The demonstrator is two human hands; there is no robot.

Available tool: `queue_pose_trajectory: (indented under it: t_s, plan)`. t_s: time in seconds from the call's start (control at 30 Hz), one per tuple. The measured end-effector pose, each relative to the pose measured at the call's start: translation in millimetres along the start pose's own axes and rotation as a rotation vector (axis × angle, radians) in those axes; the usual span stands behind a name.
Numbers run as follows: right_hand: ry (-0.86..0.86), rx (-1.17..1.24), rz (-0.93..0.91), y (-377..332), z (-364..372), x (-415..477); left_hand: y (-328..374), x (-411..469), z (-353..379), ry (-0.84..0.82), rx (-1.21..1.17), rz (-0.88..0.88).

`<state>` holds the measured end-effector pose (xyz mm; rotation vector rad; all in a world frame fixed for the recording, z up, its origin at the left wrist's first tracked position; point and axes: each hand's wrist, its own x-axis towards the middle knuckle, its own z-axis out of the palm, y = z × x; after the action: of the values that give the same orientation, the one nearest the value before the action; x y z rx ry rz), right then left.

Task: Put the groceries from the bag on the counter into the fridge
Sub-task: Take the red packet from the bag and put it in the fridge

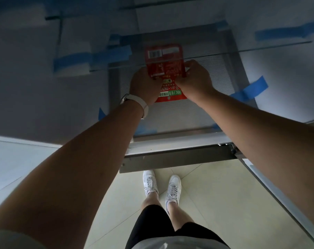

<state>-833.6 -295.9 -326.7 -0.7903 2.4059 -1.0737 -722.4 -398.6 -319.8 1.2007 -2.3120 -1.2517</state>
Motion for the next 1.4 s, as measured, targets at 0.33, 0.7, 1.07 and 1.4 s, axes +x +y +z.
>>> queue_pose_trajectory:
  t_s: [0.33, 0.7, 1.07, 1.4]
  plan:
    - [0.025, -0.247, -0.036, 15, 19, 13, -19, 23, 10, -0.054, 0.295, 0.025]
    - [0.038, -0.299, -0.096, 12, 4, -14, -7, -8, -5, -0.056, 0.299, -0.044]
    - [0.042, -0.560, -0.297, -2, -42, -97, 7, -120, -40, -0.029, 0.383, 0.180]
    - [-0.052, -0.638, -0.370, -36, -103, -171, 49, -175, -58, 0.031, 0.585, 0.422]
